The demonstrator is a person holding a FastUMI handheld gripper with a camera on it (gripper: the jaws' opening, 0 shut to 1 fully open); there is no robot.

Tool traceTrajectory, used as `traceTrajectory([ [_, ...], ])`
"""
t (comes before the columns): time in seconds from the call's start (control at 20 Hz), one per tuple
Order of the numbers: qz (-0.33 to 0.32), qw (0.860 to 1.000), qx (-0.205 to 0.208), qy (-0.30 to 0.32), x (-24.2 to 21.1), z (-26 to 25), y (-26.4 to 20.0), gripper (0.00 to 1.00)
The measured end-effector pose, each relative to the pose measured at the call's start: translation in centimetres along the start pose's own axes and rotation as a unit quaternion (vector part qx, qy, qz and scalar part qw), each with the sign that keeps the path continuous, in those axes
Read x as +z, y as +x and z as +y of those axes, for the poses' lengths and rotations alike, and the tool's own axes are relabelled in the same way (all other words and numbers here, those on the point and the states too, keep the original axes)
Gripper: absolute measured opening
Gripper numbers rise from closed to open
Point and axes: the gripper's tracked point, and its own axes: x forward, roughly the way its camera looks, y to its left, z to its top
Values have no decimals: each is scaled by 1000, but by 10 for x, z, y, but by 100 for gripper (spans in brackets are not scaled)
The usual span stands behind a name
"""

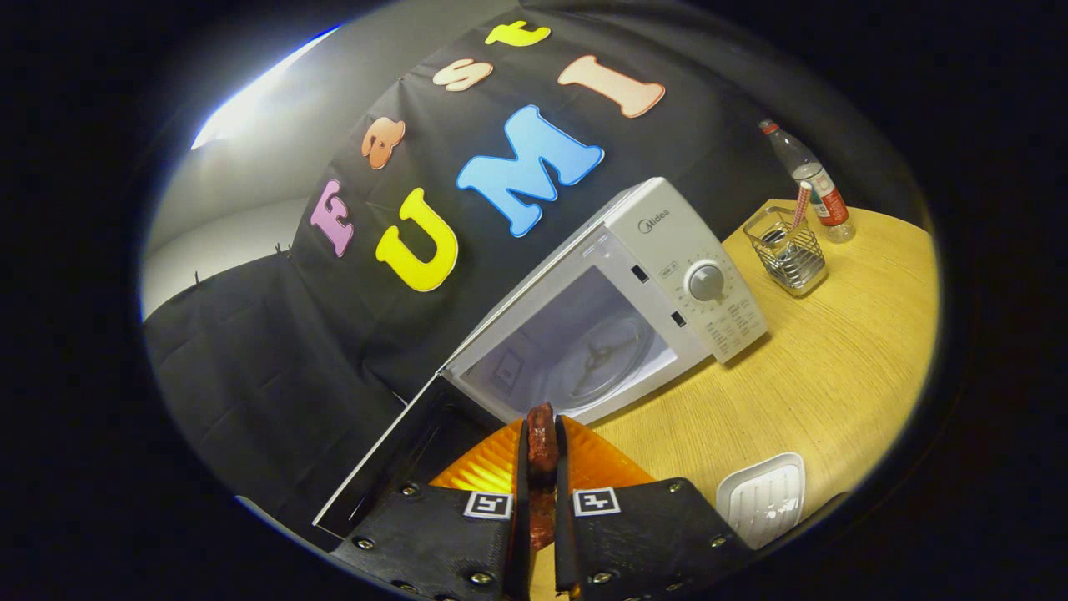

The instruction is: Open the microwave, put the food inside, and close the microwave door.

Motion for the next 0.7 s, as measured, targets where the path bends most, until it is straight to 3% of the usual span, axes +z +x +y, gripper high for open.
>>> traceTrajectory([
  [0.5, -16, 998, -55, 10, -19, -3, 129, 12],
  [0.7, -26, 997, -72, 22, -5, -8, 180, 12],
])
